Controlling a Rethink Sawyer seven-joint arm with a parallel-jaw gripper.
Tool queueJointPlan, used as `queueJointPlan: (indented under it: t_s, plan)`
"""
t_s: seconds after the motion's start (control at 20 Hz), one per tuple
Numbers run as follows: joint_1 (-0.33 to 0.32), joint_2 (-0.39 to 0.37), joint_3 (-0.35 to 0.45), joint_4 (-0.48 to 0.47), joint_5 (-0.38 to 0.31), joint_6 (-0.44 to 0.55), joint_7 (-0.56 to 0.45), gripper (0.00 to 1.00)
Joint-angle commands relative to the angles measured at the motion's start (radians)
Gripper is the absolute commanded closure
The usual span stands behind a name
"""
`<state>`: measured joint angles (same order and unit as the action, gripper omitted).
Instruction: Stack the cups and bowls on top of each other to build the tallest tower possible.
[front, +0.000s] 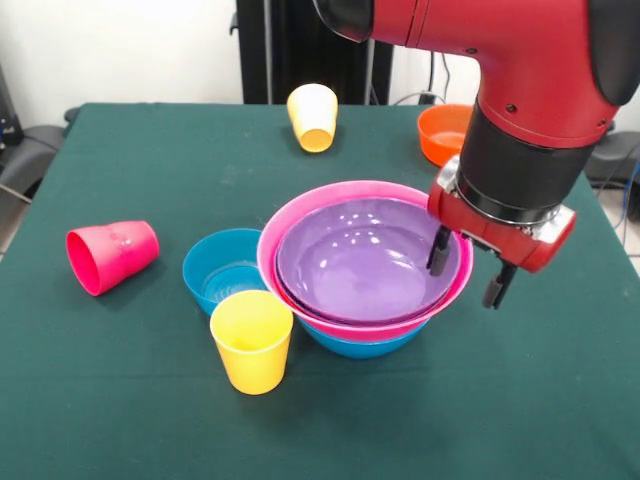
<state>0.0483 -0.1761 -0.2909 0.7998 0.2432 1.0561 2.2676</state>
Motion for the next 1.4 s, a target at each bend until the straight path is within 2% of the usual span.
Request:
queueJointPlan:
  t_s: [0.05, 0.3, 0.4, 0.5, 0.8, 1.05, 1.4]
  plan:
    - [-0.007, 0.047, 0.019, -0.086, -0.024, 0.062, 0.137, 0.0]
    - [-0.011, 0.062, 0.017, -0.083, -0.014, 0.012, 0.141, 0.0]
    - [-0.005, 0.045, 0.034, -0.041, -0.006, -0.028, 0.132, 0.0]
    - [-0.005, 0.029, 0.044, -0.025, 0.0, -0.018, 0.114, 0.0]
    - [-0.008, -0.062, 0.042, 0.059, -0.001, 0.035, 0.07, 0.0]
    - [0.021, -0.175, 0.04, 0.226, 0.001, -0.003, 0.069, 0.0]
    - [0.048, -0.304, 0.042, 0.354, 0.026, 0.073, 0.086, 0.0]
